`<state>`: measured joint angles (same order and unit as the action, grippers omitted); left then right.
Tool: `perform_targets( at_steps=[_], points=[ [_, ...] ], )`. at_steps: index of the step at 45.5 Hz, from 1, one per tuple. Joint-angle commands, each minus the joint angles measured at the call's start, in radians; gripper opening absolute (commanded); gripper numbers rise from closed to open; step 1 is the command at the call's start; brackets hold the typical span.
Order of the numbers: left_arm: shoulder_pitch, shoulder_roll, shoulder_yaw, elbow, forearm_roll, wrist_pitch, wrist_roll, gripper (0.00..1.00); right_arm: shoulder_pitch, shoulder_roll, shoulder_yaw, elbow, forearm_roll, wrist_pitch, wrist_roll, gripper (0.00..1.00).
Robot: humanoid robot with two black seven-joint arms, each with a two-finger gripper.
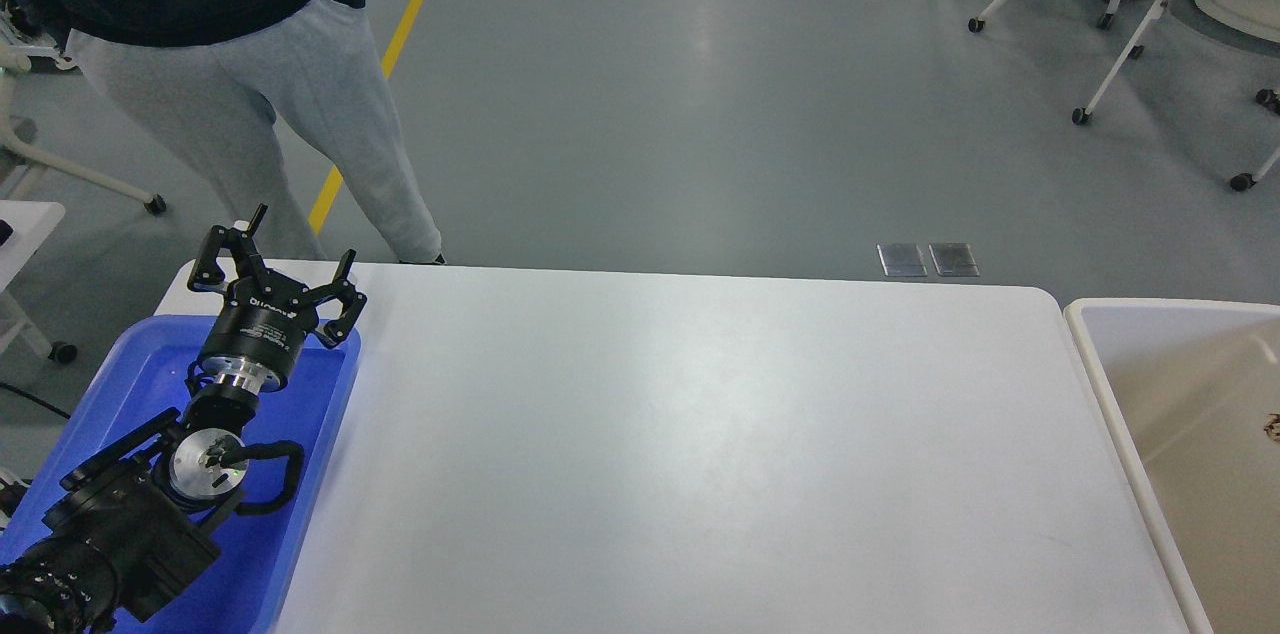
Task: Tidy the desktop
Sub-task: 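Open the right gripper over the white bin to drop the ball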
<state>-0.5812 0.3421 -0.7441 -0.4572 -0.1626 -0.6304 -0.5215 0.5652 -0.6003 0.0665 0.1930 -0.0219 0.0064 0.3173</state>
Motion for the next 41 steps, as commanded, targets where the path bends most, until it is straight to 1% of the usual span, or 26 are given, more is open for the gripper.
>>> perform_targets(
  at_steps=[1,9,18,19,20,22,23,41],
  points=[
    [0.001,0.0,0.0,0.0,0.0,0.0,0.0,1.0,-0.034,0.071,0.041,-0.089,0.079,-0.002,-0.015,0.0],
    [0.0,0.0,0.0,0.0,0.0,0.001,0.0,1.0,-0.024,0.071,0.05,-0.09,0.079,-0.005,-0.024,0.0],
    [0.001,0.0,0.0,0.0,0.0,0.0,0.0,1.0,-0.024,0.079,0.049,-0.092,0.077,-0.008,-0.024,0.0],
    [0.001,0.0,0.0,0.0,0.0,0.001,0.0,1.0,-0.022,0.079,0.049,-0.092,0.077,-0.011,-0.023,0.09],
    [0.001,0.0,0.0,0.0,0.0,0.001,0.0,1.0,-0.022,0.079,0.049,-0.092,0.077,-0.014,-0.023,0.33],
    [0.001,0.0,0.0,0.0,0.0,0.0,0.0,1.0,-0.022,0.079,0.049,-0.093,0.077,-0.017,-0.023,0.94],
    [0.0,0.0,0.0,0.0,0.0,0.0,0.0,1.0,-0.022,0.077,0.049,-0.093,0.077,-0.016,-0.023,0.99],
    [0.001,0.0,0.0,0.0,0.0,0.001,0.0,1.0,-0.022,0.079,0.045,-0.11,0.077,-0.008,-0.023,1.0]
  ],
)
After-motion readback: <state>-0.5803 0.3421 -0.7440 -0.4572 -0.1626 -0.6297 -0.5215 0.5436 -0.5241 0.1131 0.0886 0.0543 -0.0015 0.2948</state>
